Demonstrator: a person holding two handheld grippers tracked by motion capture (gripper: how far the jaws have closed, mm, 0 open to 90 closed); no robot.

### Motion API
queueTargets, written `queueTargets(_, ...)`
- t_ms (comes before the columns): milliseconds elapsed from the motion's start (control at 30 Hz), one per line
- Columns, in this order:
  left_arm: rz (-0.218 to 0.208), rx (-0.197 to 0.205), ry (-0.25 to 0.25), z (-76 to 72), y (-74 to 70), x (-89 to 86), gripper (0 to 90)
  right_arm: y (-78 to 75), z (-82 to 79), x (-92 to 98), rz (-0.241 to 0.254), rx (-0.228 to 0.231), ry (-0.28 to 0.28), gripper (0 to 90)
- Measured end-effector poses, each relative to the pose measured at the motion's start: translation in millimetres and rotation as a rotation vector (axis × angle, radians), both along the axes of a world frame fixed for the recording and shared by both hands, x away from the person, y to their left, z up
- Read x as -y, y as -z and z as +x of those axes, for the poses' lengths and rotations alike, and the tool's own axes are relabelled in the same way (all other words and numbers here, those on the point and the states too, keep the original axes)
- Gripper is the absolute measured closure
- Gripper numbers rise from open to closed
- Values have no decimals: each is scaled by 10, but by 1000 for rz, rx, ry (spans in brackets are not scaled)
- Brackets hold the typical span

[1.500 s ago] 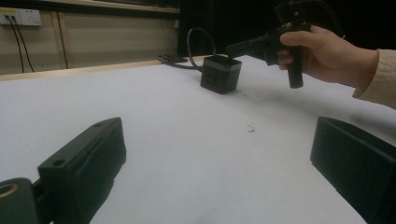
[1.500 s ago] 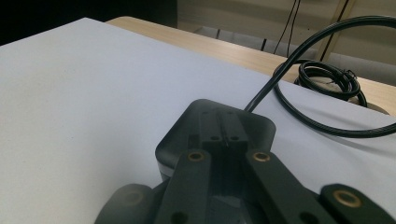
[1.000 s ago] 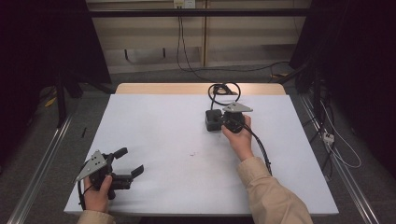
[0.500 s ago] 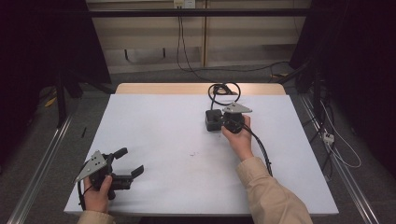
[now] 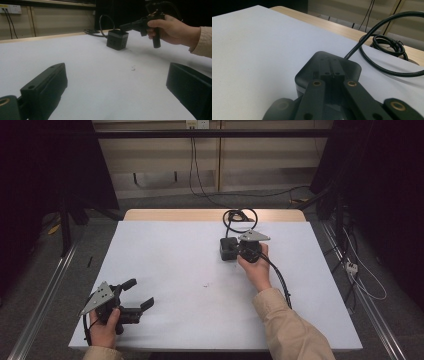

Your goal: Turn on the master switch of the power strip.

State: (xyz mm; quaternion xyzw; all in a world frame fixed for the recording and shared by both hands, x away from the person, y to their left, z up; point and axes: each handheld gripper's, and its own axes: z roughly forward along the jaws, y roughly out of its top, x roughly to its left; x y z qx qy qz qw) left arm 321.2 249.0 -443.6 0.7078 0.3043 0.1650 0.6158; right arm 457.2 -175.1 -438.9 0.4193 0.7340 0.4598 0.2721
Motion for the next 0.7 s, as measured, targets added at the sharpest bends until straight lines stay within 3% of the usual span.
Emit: queueTargets(700,1,2,-3,-5,-2,1,30,3,-13,-23,-37,19,-3,900)
